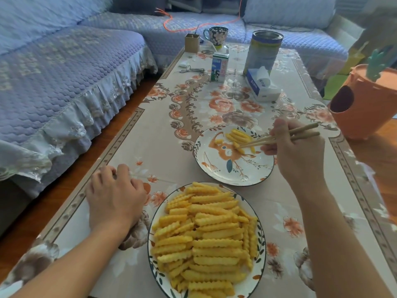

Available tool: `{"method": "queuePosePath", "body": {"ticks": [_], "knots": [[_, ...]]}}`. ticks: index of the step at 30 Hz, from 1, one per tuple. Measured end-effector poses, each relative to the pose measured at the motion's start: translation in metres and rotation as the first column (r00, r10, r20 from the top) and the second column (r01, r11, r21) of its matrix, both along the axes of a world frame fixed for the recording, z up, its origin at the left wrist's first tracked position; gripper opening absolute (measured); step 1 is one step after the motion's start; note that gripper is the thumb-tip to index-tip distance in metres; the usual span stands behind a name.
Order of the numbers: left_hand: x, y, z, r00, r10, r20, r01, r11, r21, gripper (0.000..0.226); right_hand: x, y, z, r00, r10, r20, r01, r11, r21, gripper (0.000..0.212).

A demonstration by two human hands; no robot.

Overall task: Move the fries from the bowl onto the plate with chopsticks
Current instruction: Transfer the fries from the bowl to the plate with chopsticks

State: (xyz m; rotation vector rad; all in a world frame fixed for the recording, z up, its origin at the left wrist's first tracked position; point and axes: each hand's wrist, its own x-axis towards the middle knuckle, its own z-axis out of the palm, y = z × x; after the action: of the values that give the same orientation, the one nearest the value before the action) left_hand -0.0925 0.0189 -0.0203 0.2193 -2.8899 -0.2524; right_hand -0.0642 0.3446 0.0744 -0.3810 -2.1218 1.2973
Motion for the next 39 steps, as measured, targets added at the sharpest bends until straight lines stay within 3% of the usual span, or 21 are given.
{"method": "queuePosePath", "body": {"ticks": [8,12,15,17,21,24,29,39], "knots": [[0.0,0.001,0.0,1.0,0.004,-0.001,-0.004,1.0,0.005,0.026,0.007,0.0,0.016,1.0,0.014,0.004,-0.013,0.988,-0.152,0.039],[0.0,0.001,0.0,1.0,0.007,-0.003,-0.007,1.0,0.009,0.026,0.02,-0.007,0.045,0.967,0.249,-0.059,-0.252,0.892,-0.376,0.046],[0.0,0.001,0.001,1.0,0.011,0.006,-0.011,1.0,0.01,0.028,0.028,-0.019,0.055,0.902,0.43,0.035,-0.393,0.854,-0.342,0.045],[0.0,0.0,0.001,1.0,0.009,0.004,-0.009,1.0,0.006,0.028,0.03,-0.025,0.056,0.879,0.464,0.11,-0.425,0.867,-0.26,0.042],[0.0,0.001,0.001,1.0,0.006,0.003,-0.006,1.0,0.005,0.027,0.03,-0.018,0.057,0.907,0.415,0.071,-0.382,0.883,-0.273,0.04],[0.001,0.001,0.001,1.0,0.004,0.003,-0.004,1.0,0.004,0.027,0.024,-0.004,0.052,0.966,0.255,-0.035,-0.253,0.913,-0.32,0.04],[0.0,0.0,0.0,1.0,0.004,0.001,-0.004,1.0,0.003,0.027,0.009,0.008,0.021,0.999,0.043,-0.011,-0.045,0.976,-0.211,0.035],[0.001,0.001,0.0,1.0,0.003,-0.001,-0.003,1.0,0.011,0.026,-0.008,-0.013,-0.013,0.99,0.142,-0.014,-0.141,0.949,-0.281,0.028]]}}
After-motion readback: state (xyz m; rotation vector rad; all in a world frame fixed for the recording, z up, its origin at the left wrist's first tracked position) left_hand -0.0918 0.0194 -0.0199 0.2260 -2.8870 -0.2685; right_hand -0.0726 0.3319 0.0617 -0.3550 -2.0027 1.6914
